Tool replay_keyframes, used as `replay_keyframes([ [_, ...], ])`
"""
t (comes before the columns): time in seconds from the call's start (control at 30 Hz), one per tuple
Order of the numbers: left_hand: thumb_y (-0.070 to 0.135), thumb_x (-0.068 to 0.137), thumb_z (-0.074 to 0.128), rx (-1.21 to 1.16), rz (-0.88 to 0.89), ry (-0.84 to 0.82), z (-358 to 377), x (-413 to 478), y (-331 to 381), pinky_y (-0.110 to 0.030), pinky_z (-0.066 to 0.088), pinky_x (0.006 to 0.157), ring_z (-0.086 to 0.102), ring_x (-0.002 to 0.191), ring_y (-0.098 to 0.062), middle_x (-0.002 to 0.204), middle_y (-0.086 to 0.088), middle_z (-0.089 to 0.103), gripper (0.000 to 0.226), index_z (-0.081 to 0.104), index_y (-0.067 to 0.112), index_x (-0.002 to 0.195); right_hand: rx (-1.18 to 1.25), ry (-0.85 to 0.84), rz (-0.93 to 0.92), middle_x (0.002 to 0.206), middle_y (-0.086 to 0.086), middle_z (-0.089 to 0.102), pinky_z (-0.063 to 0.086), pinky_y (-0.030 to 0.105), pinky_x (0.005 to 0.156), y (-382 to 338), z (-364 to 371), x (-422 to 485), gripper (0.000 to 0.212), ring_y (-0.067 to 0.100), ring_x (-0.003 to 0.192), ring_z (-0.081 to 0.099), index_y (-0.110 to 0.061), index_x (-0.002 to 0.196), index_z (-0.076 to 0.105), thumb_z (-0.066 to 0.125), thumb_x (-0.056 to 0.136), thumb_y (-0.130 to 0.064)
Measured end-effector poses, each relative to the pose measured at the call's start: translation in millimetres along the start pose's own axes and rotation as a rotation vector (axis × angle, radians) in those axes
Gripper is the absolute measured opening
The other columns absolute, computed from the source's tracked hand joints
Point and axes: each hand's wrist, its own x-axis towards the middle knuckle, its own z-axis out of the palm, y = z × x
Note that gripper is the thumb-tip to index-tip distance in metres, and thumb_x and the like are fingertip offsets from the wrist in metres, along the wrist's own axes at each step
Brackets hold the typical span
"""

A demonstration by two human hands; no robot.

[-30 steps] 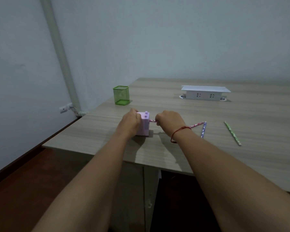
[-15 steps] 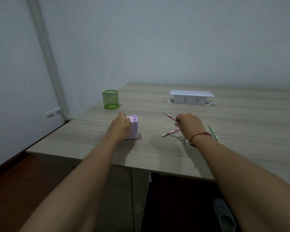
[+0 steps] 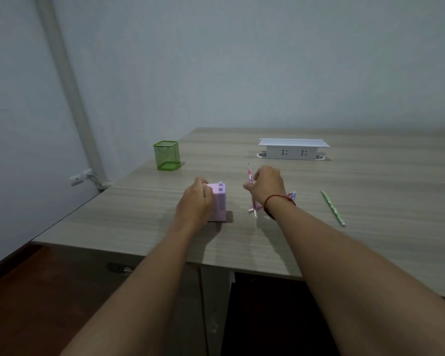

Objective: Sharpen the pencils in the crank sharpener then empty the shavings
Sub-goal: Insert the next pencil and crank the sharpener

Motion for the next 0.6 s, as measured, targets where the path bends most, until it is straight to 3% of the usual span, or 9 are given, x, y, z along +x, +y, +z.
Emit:
replay_keyframes([
  [0.17,0.027,0.091,0.027,-0.007,0.078,0.096,7.4,3.0,-5.9,-0.031,0.034,0.062,0.053,0.077,-0.026,0.084,-0.01,0.059,0.032,0.053,0.012,0.1,0.061,-0.007,0.118,0.099,0.012,0.071,0.052,0.03,0.073,3.7,30.0,12.9,0.026,0.029,0.091,0.068,-0.007,0.098,0.072,0.073,0.083,-0.027],
  [0.3,0.023,0.096,0.028,-0.003,0.087,0.113,9.9,9.9,-8.3,-0.029,0.032,0.061,0.052,0.074,-0.024,0.081,-0.008,0.057,0.03,0.055,0.011,0.1,0.016,-0.01,0.167,0.106,0.015,0.068,0.055,0.035,0.08,14.3,39.7,14.1,0.021,0.033,0.096,0.067,-0.004,0.1,0.068,0.067,0.085,-0.019],
  [0.47,0.032,0.086,0.02,-0.021,0.087,0.13,11.6,8.8,-7.2,-0.029,0.033,0.059,0.053,0.073,-0.025,0.081,-0.007,0.058,0.043,0.055,0.01,0.099,-0.077,-0.017,0.168,0.118,0.019,0.061,0.051,0.034,0.084,24.4,33.5,11.7,0.023,0.037,0.107,0.062,0.0,0.109,0.063,0.061,0.087,-0.007],
  [0.6,0.028,0.093,0.024,-0.011,0.086,0.122,9.6,0.8,-4.9,-0.03,0.033,0.061,0.053,0.076,-0.025,0.086,-0.01,0.059,0.036,0.053,0.01,0.103,-0.084,-0.033,0.157,0.118,0.019,0.06,0.052,0.034,0.082,28.8,29.6,3.1,0.024,0.036,0.105,0.063,0.0,0.107,0.062,0.062,0.084,-0.009],
])
